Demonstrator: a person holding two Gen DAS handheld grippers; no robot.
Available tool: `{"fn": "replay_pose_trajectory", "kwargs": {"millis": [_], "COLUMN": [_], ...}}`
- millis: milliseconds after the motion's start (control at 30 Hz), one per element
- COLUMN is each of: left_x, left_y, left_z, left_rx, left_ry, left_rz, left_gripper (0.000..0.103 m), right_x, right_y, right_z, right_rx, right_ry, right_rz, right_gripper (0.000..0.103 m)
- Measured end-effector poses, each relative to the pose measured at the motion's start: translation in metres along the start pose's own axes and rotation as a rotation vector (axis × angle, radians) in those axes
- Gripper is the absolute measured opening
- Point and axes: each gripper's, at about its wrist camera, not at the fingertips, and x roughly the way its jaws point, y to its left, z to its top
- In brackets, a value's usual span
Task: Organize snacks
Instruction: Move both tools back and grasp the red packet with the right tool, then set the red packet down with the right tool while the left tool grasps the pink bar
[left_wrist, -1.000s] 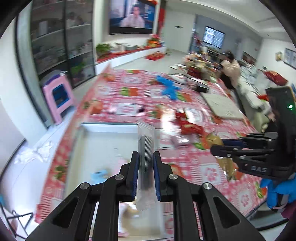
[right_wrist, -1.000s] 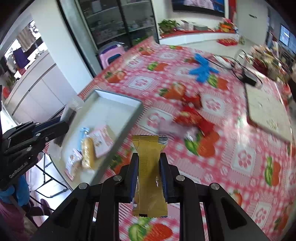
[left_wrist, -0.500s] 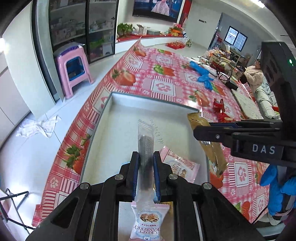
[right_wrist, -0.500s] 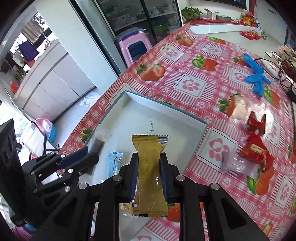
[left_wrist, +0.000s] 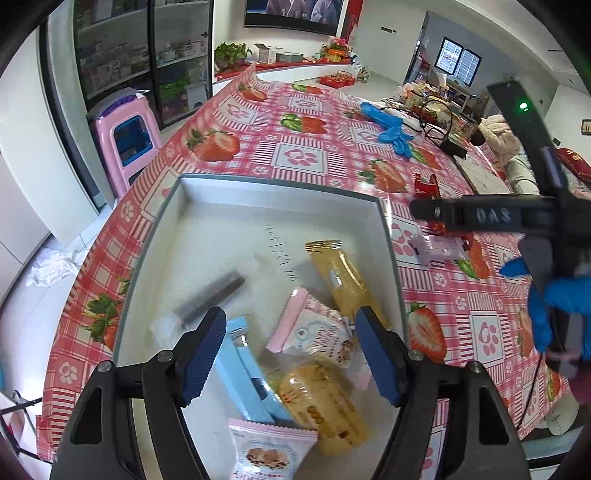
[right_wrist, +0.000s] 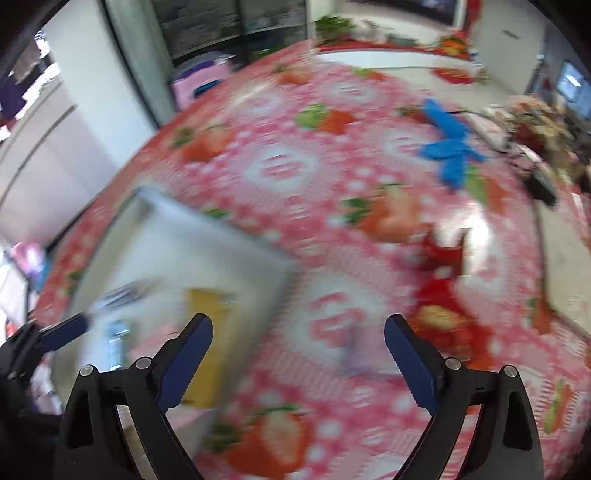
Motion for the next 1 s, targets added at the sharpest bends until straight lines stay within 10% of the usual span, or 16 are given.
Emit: {"fn": "replay_pose_trajectory", "kwargs": {"millis": [133,367,567,933,1000], "left_x": [-0.003,-0.001,0.01,0.063,0.077], "left_y": [-0.011,-0.049,-0.089,-0.144,-0.146], "left_z": [0.001,0.001,0.001,0.017,0.023], "left_rx": [0.008,0.087,0.15,0.034,-0.03], "left_ry": [0.004,0.023,0.048,0.146,0.162], "left_rz": [-0.018,-0.037,-0.066,-0.134,-0.133], "left_gripper": [0.078,0.079,0.079,0.08,0.08], "right_x": [0.01,0.052,0.037,-0.02,-0.029], "right_y": [-0.07,-0.112,-0.115,-0.158,-0.162], "right_z": [0.001,-0.009,-0.029,-0.157,-0.175], "right_rx": [0.162,0.257,0.209,0.214,0.212], "right_ry": [-0.026,0.051,0.021,0.013,0.002], "right_rz": [-0.143,-0.094,-0.129,-0.142,-0.147], "right_gripper": [0.095,0.093,0.038,0.04,0.072]}}
